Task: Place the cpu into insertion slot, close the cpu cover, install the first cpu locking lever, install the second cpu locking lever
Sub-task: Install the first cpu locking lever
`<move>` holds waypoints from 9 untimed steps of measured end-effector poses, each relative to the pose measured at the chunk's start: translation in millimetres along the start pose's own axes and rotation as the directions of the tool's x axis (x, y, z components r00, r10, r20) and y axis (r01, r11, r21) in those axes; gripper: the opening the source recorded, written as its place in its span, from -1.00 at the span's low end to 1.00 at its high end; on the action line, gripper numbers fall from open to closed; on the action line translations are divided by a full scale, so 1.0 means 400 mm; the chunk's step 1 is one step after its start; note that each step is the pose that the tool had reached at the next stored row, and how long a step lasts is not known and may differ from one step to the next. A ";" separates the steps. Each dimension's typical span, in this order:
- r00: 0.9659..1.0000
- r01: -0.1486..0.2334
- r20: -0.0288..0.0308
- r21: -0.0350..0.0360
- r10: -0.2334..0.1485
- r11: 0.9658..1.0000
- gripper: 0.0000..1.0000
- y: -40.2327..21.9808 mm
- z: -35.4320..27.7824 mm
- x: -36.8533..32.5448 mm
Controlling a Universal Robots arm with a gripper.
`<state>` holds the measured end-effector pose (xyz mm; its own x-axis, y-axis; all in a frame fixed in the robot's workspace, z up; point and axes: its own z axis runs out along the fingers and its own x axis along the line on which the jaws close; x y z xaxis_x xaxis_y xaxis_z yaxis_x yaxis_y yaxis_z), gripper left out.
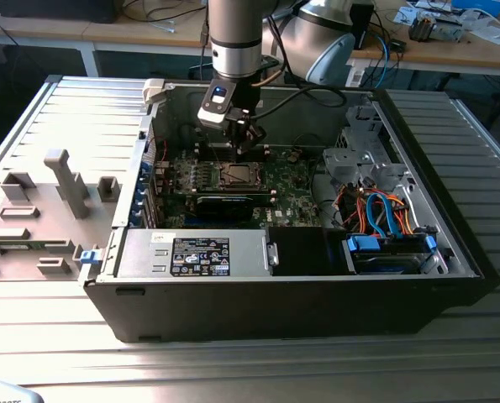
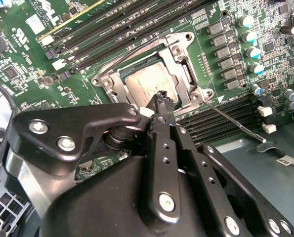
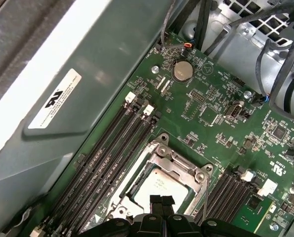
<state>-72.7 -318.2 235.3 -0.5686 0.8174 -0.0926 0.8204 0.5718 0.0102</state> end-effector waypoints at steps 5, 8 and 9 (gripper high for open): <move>1.000 0.010 0.000 -0.001 -0.010 1.000 -0.79 0.000 0.000 0.000; 1.000 0.014 0.000 -0.001 -0.014 1.000 -0.79 0.000 0.000 0.000; 1.000 0.016 0.000 -0.002 -0.016 1.000 -0.79 0.000 0.000 0.000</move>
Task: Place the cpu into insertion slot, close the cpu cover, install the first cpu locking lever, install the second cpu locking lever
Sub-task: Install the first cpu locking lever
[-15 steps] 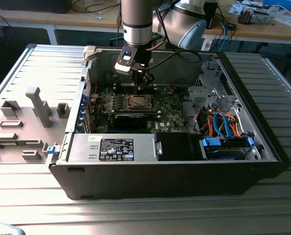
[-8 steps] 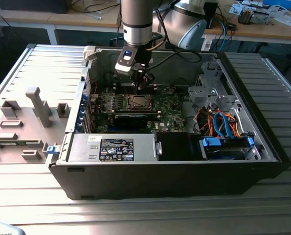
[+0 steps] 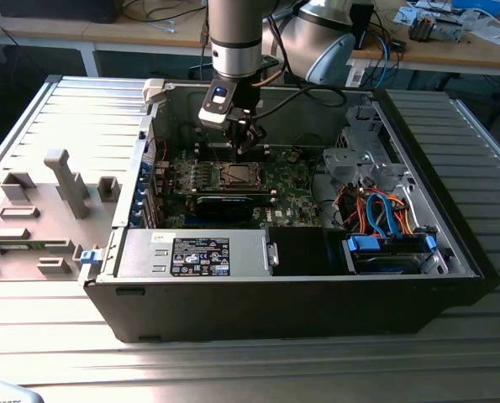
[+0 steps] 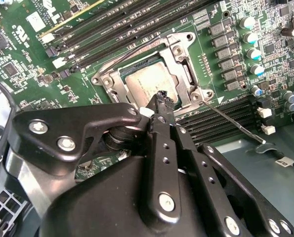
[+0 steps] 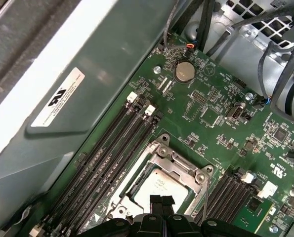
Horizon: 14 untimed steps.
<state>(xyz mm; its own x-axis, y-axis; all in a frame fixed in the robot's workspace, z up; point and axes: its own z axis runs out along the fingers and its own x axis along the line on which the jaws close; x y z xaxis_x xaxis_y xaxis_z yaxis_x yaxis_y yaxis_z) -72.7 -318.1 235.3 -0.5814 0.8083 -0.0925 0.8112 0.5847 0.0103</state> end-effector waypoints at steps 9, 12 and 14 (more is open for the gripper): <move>1.000 0.015 0.000 -0.001 -0.015 1.000 -0.79 0.000 0.000 0.000; 1.000 0.015 0.000 -0.001 -0.015 1.000 -0.79 0.000 0.000 0.000; 1.000 0.016 0.000 -0.002 -0.016 1.000 -0.79 0.000 0.000 0.000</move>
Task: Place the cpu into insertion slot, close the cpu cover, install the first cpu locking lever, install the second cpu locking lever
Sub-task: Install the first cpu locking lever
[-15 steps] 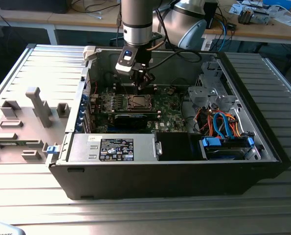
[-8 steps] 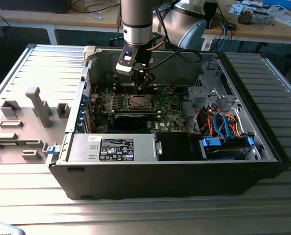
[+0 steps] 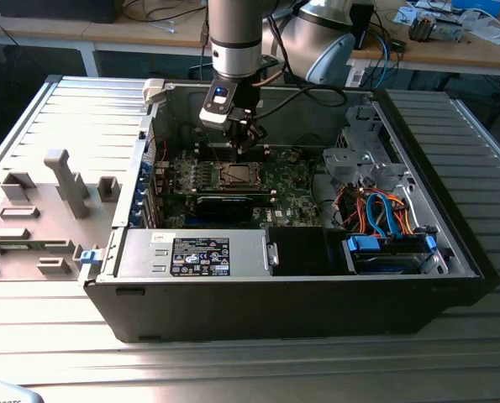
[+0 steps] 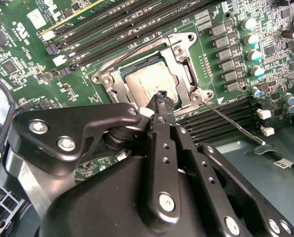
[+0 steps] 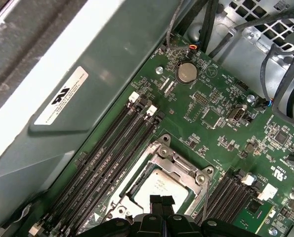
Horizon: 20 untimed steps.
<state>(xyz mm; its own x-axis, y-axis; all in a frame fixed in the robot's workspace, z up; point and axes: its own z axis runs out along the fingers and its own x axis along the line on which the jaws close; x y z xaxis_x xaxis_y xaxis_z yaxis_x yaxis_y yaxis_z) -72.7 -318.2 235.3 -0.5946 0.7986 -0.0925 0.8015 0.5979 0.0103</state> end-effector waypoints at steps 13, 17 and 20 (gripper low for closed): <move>1.000 0.010 0.000 -0.001 -0.010 1.000 -0.79 0.000 0.000 0.000; 1.000 0.014 0.000 -0.001 -0.014 1.000 -0.79 0.000 0.000 0.000; 1.000 0.016 0.000 -0.001 -0.016 1.000 -0.79 0.000 0.000 0.000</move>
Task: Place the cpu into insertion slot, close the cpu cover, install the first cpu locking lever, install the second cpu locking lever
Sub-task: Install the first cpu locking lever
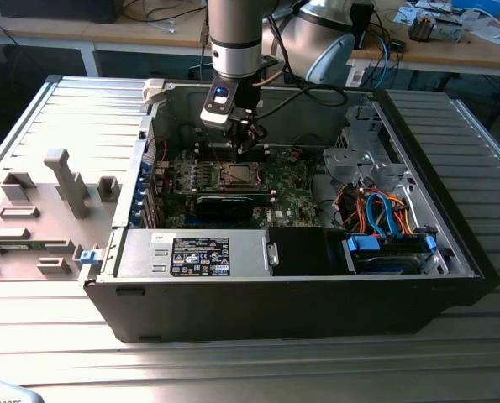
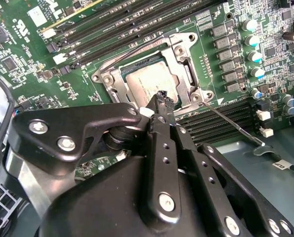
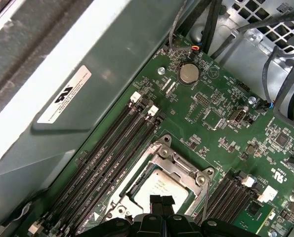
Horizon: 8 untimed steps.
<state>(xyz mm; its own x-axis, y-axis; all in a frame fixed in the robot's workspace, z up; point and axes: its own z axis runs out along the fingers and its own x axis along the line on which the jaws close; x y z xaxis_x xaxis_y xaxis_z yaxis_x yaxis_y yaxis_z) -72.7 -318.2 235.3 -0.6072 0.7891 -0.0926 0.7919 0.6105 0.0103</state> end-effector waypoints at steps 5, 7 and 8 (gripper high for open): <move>1.000 0.003 0.000 0.000 -0.003 1.000 -0.79 0.000 0.000 0.000; 1.000 0.004 0.000 0.000 -0.004 1.000 -0.79 0.000 0.000 0.000; 1.000 0.005 0.000 -0.001 -0.005 1.000 -0.79 0.000 0.000 0.000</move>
<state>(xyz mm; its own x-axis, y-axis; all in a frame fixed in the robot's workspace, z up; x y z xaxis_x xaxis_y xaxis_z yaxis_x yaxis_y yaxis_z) -72.7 -318.1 235.3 -0.6110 0.7862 -0.0925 0.7890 0.6144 0.0103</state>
